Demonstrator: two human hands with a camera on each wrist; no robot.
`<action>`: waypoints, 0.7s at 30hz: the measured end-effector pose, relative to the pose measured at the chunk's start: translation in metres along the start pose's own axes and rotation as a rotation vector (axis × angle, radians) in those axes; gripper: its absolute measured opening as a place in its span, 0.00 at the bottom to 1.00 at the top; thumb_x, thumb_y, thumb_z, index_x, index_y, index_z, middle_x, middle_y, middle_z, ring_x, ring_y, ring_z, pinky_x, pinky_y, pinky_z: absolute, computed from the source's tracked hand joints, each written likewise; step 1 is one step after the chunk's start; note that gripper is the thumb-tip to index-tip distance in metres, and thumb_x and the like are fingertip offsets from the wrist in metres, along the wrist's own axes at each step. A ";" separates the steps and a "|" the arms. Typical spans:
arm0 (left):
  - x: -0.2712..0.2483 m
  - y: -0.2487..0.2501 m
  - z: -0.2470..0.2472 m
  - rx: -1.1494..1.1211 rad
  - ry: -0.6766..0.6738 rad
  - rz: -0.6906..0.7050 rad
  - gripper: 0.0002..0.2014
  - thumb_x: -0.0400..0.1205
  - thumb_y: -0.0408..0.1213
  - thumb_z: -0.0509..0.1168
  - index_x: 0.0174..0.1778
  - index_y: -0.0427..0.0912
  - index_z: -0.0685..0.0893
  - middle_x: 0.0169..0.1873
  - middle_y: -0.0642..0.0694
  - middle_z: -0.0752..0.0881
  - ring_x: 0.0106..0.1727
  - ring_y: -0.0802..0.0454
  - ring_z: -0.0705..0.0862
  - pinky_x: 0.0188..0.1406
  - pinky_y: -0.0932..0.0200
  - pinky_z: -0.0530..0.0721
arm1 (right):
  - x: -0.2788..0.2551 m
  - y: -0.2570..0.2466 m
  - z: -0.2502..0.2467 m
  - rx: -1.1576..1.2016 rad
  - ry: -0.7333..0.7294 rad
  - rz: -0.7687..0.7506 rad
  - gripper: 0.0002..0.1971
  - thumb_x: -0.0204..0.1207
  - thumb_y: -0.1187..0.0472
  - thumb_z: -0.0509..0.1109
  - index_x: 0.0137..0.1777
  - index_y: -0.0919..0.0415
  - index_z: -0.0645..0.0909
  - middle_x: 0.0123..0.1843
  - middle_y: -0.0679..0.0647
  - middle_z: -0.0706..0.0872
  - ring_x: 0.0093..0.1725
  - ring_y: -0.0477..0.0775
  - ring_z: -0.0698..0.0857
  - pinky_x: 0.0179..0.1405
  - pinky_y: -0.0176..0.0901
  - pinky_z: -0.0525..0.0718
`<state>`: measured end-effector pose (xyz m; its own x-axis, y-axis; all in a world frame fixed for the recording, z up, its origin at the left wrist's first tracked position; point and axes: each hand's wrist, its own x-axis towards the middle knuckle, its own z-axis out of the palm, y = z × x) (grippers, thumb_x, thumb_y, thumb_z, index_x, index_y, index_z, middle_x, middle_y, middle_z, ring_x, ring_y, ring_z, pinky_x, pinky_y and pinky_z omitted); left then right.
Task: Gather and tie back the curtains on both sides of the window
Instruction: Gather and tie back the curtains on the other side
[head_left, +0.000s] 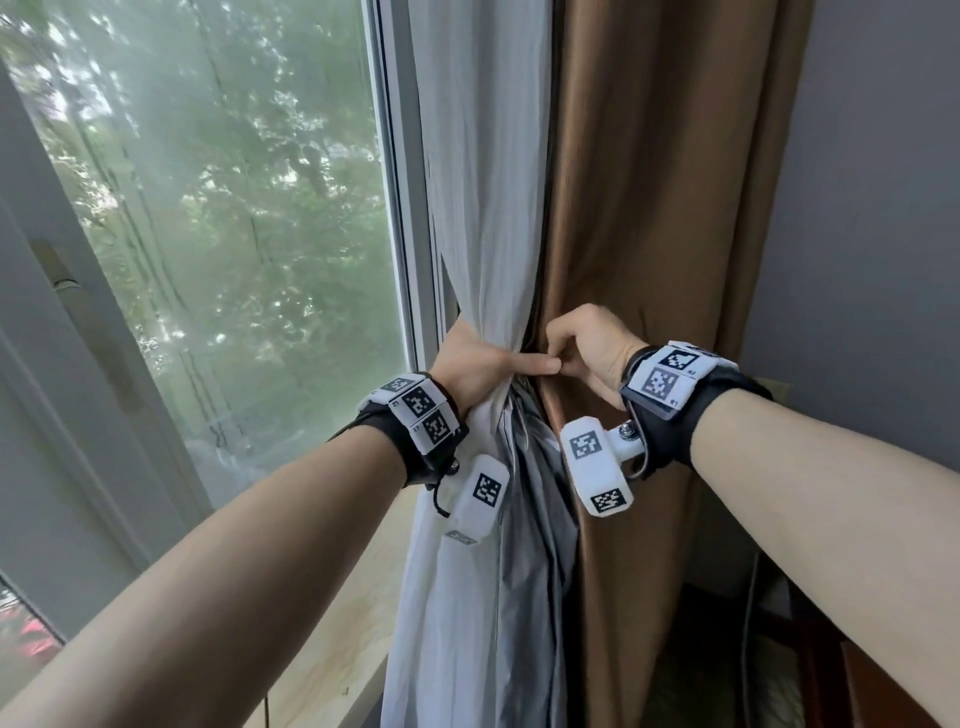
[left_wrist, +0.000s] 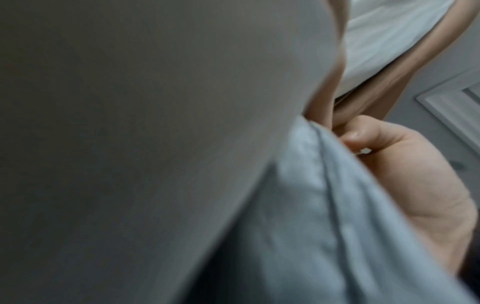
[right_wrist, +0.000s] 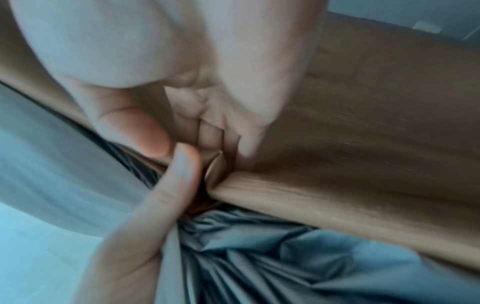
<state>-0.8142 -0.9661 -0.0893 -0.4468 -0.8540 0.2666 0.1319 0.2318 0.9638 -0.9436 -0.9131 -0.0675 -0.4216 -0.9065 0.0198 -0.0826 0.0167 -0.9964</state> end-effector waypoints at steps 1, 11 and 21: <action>0.002 -0.001 0.002 0.035 0.038 -0.002 0.24 0.64 0.15 0.83 0.53 0.35 0.88 0.42 0.48 0.93 0.42 0.59 0.93 0.41 0.68 0.88 | 0.004 0.002 -0.002 0.067 -0.007 0.028 0.24 0.65 0.75 0.64 0.10 0.58 0.71 0.18 0.49 0.73 0.33 0.54 0.73 0.37 0.46 0.77; 0.013 -0.008 0.001 0.274 0.276 -0.089 0.20 0.59 0.32 0.80 0.47 0.43 0.87 0.44 0.44 0.91 0.45 0.46 0.91 0.44 0.51 0.93 | 0.030 0.008 -0.014 -0.029 0.074 -0.066 0.10 0.68 0.62 0.82 0.45 0.69 0.92 0.40 0.61 0.95 0.41 0.58 0.93 0.42 0.44 0.88; 0.014 -0.005 -0.026 0.318 0.233 -0.125 0.11 0.69 0.23 0.77 0.41 0.41 0.86 0.35 0.46 0.88 0.36 0.49 0.88 0.29 0.62 0.86 | 0.121 0.074 -0.023 -0.089 0.038 0.045 0.82 0.18 0.46 0.94 0.86 0.45 0.67 0.73 0.45 0.87 0.73 0.57 0.86 0.76 0.61 0.82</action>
<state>-0.7985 -0.9916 -0.0906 -0.2252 -0.9588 0.1730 -0.2074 0.2207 0.9530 -1.0215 -1.0118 -0.1369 -0.4608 -0.8873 -0.0204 -0.1422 0.0965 -0.9851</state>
